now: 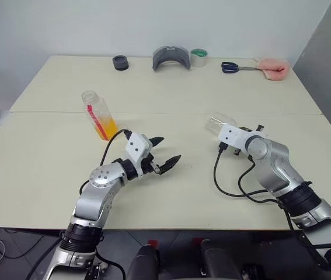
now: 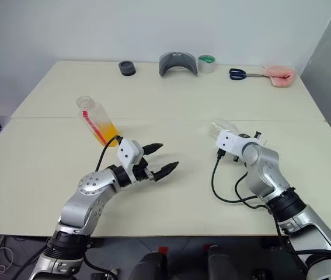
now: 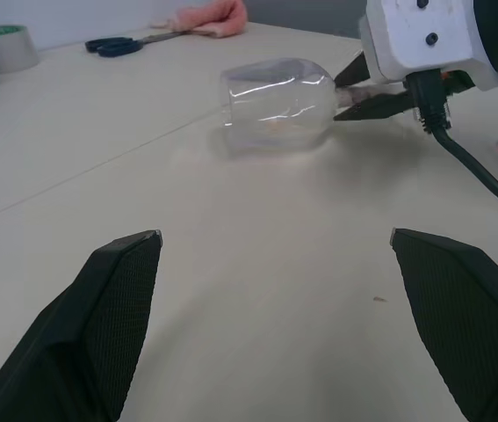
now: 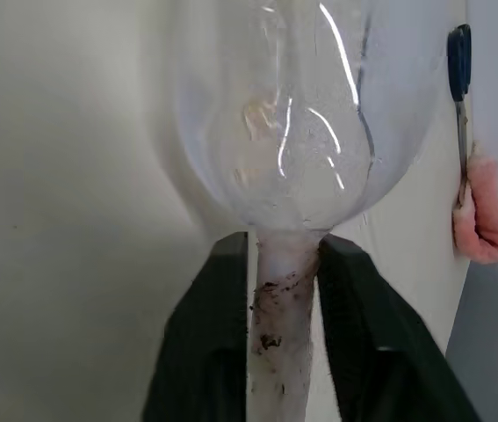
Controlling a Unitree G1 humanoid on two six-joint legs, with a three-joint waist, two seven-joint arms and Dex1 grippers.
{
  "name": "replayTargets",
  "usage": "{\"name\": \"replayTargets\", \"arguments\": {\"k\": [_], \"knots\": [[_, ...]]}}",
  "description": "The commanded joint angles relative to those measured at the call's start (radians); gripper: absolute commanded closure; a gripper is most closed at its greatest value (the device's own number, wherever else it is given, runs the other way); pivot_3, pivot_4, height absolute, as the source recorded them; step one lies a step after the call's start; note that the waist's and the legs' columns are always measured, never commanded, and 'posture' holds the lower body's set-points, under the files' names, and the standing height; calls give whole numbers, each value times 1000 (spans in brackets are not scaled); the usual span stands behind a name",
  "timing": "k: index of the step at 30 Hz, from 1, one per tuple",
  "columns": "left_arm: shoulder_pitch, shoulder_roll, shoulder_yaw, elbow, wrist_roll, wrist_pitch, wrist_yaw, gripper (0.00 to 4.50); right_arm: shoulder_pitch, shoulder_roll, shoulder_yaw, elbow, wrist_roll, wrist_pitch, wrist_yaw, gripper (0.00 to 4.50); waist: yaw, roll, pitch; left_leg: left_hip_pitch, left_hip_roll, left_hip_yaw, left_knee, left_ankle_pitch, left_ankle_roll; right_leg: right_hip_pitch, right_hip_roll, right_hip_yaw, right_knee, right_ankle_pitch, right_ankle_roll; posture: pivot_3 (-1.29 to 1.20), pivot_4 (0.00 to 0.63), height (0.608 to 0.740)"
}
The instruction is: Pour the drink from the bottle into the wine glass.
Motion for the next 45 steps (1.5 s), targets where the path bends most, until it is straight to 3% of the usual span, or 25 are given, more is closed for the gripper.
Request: {"name": "replayTargets", "arguments": {"k": [1,2,6,8,11,16,20,28,45], "knots": [[-14,-3,3,-57,-5,4,7,0,-14,-1,-30,-20,-9,-11,8,4214,0,0,0,0,0,0,0,0,0,0,0,0,0,0,0,0,150,740],[-13,-2,3,-60,-5,7,8,0,-16,8,-43,-28,1,-13,7,4214,0,0,0,0,0,0,0,0,0,0,0,0,0,0,0,0,150,740],[-10,-1,8,-69,-9,18,13,0,-64,251,-294,-92,239,99,-23,4214,-18,0,0,0,1,0,0,0,0,0,1,0,1,0,0,0,150,740],[-11,-1,12,-73,-13,25,13,0,-86,317,-369,-71,296,111,-46,4214,-25,0,0,1,2,0,-1,0,0,0,1,1,2,0,0,0,150,740],[-13,2,23,-79,-30,43,5,0,-144,453,-536,45,445,74,-132,4215,-22,0,0,1,1,-1,0,0,0,0,1,0,4,0,0,0,150,740],[-11,24,35,-91,-74,72,-37,0,-176,538,-623,244,566,-69,-202,4215,-19,0,0,1,0,-1,-1,0,0,0,0,0,3,0,0,0,150,740],[-2,57,53,-120,-141,146,-82,0,-122,558,-588,275,583,-138,-214,4215,-22,0,0,1,0,1,-1,0,0,-1,0,1,4,0,0,0,150,740],[31,170,48,-176,-204,234,-178,0,125,521,-472,2,580,-64,-198,4216,-20,1,-4,3,0,-1,-2,-2,4,0,1,1,5,0,0,0,150,740],[52,188,60,-171,-207,238,-193,0,469,402,-370,-302,583,55,-228,4223,-3,1,-28,7,0,-2,-3,-3,4,8,1,-1,-4,-1,-1,0,150,740]]}}
